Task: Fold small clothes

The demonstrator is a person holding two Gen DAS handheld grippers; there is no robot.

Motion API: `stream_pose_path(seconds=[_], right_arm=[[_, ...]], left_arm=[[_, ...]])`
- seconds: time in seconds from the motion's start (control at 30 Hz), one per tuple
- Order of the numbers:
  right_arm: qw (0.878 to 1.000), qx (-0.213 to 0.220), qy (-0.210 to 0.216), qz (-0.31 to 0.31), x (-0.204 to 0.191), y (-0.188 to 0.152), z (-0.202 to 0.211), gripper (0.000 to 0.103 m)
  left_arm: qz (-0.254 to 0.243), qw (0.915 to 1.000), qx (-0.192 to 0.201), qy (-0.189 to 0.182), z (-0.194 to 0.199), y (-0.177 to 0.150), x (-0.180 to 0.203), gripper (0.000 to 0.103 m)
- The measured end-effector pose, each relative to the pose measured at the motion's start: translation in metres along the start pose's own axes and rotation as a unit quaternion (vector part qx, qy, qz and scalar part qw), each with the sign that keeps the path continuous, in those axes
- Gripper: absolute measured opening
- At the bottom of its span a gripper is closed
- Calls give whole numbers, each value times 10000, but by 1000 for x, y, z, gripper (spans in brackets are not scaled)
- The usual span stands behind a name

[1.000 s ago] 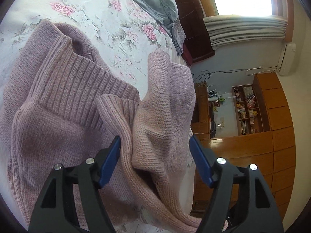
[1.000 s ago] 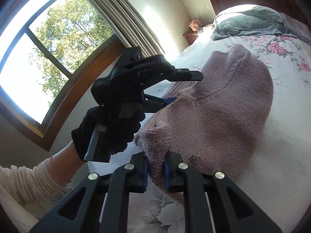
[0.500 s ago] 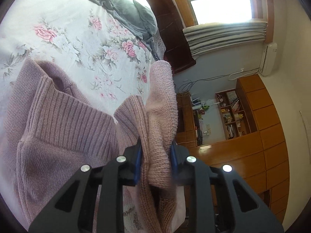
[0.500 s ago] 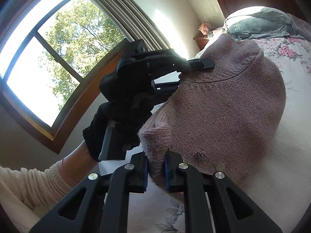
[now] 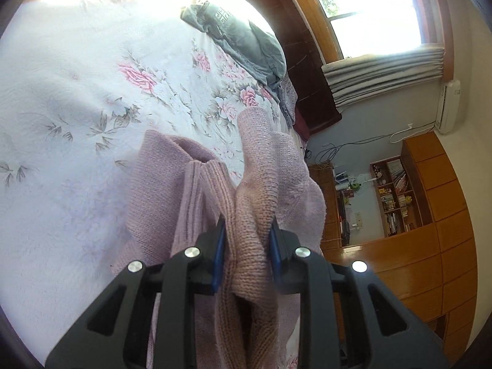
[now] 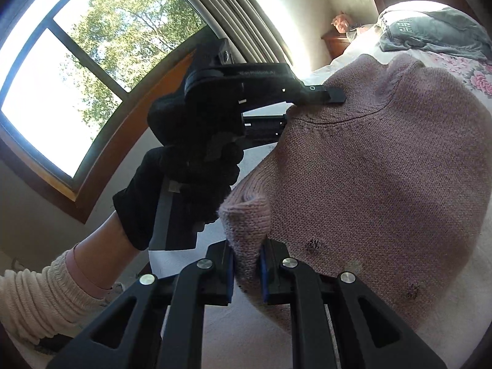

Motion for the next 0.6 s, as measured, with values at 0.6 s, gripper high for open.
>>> stream_pose_path(seconds=[0.6], right_arm=[[9984,-79,-13,-566,19,-25,5,52]], left_arm=[[111,9993,-186,310,39,-36,-27,42]])
Point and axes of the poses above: each gripper's, at about its wrist camera, not at the fingertips, and z roughly against the way its jaws point, x to its right, y to its top, the point moved 4 cm from there along -z, roughly the way its jaws point, and after that the axes turned 15 degrees about -z, right-handed, at the moved point
